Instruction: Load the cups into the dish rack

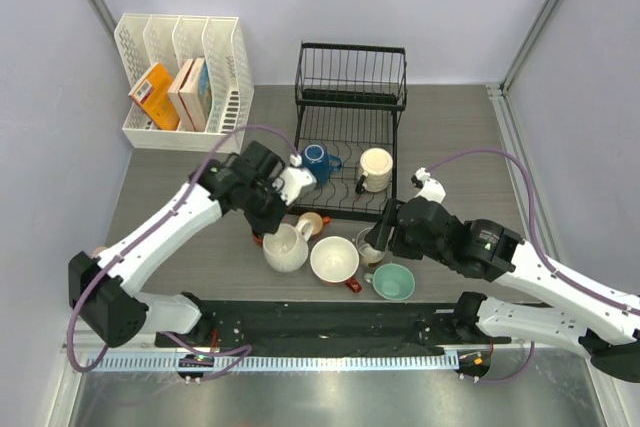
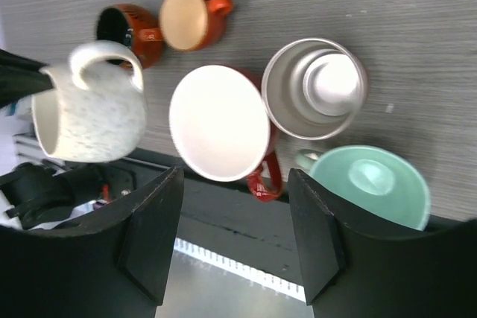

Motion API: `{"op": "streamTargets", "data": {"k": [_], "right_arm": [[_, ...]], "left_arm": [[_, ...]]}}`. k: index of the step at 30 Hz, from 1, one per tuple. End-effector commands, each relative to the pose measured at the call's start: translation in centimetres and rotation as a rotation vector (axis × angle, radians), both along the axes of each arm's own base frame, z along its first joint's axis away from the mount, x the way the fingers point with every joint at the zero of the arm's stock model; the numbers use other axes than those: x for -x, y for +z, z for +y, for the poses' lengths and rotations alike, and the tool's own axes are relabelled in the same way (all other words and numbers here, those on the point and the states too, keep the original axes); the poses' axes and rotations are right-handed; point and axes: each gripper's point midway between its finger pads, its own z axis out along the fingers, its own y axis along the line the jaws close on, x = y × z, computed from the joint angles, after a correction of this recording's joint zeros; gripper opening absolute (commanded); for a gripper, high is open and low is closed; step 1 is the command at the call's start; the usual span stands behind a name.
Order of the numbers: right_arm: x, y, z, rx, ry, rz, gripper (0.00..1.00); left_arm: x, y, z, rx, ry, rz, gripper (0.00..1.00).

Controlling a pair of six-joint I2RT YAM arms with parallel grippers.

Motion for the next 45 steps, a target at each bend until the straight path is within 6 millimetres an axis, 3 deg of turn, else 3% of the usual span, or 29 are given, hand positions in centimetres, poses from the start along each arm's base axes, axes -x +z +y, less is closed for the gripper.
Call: {"op": "streamTargets", "data": {"k": [1, 5, 6, 8, 9, 10, 12, 14, 16, 23, 27, 28, 29, 30, 31, 33, 36, 41, 45], "right_arm": [[-0.4, 3.6, 2.8, -0.173, 0.06, -0.077, 0.65], [0.1, 7.1, 3.8, -0.337, 0.108, -0.147, 0.66], [0.2, 7.9, 4.3, -0.382, 0.123, -0.167, 0.66], [0.4, 9.9, 4.5, -0.481, 0.138, -0.223, 0.66], [0.7, 10.8, 4.7, -0.531, 0.155, -0.238, 0.66], [0.8, 11.4, 4.9, -0.568, 0.163, -0.258, 0.66], [0.8, 13.2, 4.8, -0.662, 0.161, -0.317, 0.66], [0.7, 14.3, 5.0, -0.735, 0.163, -0.368, 0.66], [0.4, 14.6, 5.0, -0.761, 0.153, -0.394, 0.66], [-0.9, 14.3, 5.8, -0.776, 0.132, -0.459, 0.66], [-0.9, 14.3, 5.6, -0.672, 0.158, -0.453, 0.65], [-0.9, 12.5, 5.2, -0.585, 0.16, -0.414, 0.63], [-1.0, 13.9, 4.5, -0.547, 0.153, -0.443, 0.63], [-1.1, 13.5, 3.9, -0.486, 0.152, -0.439, 0.62], [-1.3, 13.2, 3.2, -0.421, 0.142, -0.431, 0.63], [-1.6, 11.9, 0.9, -0.209, 0.125, -0.396, 0.72], [-2.1, 11.7, -0.9, -0.011, 0.122, -0.36, 0.79], [-3.1, 13.6, -2.0, 0.125, 0.116, -0.412, 0.81], [-3.3, 13.2, -0.5, 0.122, 0.151, -0.393, 0.84]], "left_arm": [[0.1, 8.0, -1.0, 0.25, -0.03, -0.065, 0.0], [0.4, 10.7, -0.9, 0.38, -0.02, -0.006, 0.0], [1.4, 11.4, -1.4, 0.437, -0.042, 0.047, 0.0], [1.0, 12.7, -1.4, 0.498, -0.033, 0.084, 0.0], [2.2, 13.5, -1.9, 0.564, -0.055, 0.164, 0.0], [1.8, 14.4, -2.1, 0.596, -0.058, 0.184, 0.0], [3.2, 16.4, -2.9, 0.702, -0.078, 0.311, 0.0], [3.1, 18.1, -3.5, 0.786, -0.096, 0.4, 0.0], [4.3, 20.2, -4.0, 0.883, -0.126, 0.528, 0.0], [2.7, 22.7, -5.1, 0.989, -0.085, 0.669, 0.0], [2.2, 22.8, -5.4, 1.029, -0.056, 0.745, 0.0], [2.2, 22.9, -5.5, 1.039, -0.049, 0.767, 0.0], [1.5, 23.4, -5.7, 1.109, -0.133, 0.722, 0.0], [2.4, 23.7, -5.2, 1.088, -0.032, 0.946, 0.0], [2.3, 23.7, -5.2, 1.082, -0.052, 0.936, 0.0], [2.2, 24.2, -5.2, 1.091, -0.119, 0.846, 0.0], [2.7, 24.7, -5.0, 1.068, -0.079, 0.909, 0.0], [2.6, 22.7, -5.0, 1.034, 0.016, 1.043, 0.0], [3.2, 22.1, -4.8, 1.036, 0.016, 1.044, 0.0]]}}
